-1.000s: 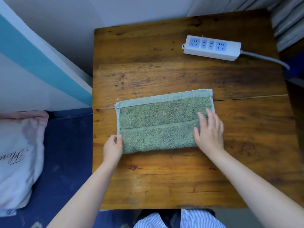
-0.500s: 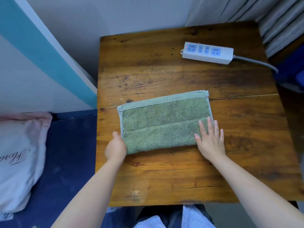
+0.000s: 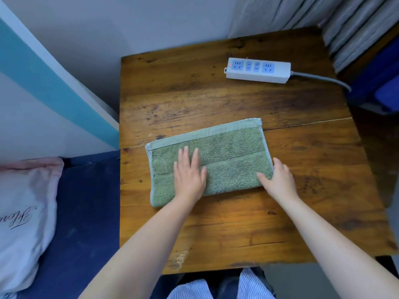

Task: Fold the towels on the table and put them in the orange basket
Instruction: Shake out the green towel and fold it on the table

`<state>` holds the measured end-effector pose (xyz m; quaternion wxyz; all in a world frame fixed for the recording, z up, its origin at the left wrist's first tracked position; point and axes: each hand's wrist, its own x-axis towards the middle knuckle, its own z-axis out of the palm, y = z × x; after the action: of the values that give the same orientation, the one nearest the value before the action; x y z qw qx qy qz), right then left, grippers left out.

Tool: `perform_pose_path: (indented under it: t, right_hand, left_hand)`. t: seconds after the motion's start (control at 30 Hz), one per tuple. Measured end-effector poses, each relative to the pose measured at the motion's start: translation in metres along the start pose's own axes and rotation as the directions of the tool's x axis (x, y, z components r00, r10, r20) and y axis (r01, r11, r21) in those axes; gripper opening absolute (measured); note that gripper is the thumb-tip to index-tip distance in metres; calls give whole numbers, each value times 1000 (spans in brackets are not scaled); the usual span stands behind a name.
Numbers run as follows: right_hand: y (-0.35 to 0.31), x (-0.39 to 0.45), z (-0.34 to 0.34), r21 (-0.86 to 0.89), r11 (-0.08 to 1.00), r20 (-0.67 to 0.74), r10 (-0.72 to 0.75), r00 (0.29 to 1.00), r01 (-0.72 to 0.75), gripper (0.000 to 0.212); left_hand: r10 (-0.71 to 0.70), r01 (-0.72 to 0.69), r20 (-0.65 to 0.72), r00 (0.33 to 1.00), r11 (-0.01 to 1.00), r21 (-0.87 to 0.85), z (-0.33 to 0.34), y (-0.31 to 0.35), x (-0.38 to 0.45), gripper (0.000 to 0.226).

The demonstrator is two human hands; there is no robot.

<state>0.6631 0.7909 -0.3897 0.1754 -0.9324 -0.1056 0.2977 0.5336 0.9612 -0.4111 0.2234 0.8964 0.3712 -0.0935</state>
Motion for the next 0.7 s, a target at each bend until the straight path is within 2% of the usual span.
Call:
perform_pose_path:
  t: [0.17,0.4,0.57,0.7]
  right_hand:
    - [-1,4,1,-28,998,-3,49,999,-49,66]
    - [-9,15,-5,58,984,82,166,983,-171,45]
    - [-11,23,-15,373,906,184,137,973,-198,23]
    - [-15,21,-22,444,884,219,48,974,-144,10]
  left_hand:
    - [0,-10,81,997,991,133,22,6,12,59]
    - [-5,-2,50,999,988,151,28,3,11,59]
    - [-2,-4,36,999,987,159,30,2,10,59]
    - [-3,-2,30,1000,985,170,32,1,10,59]
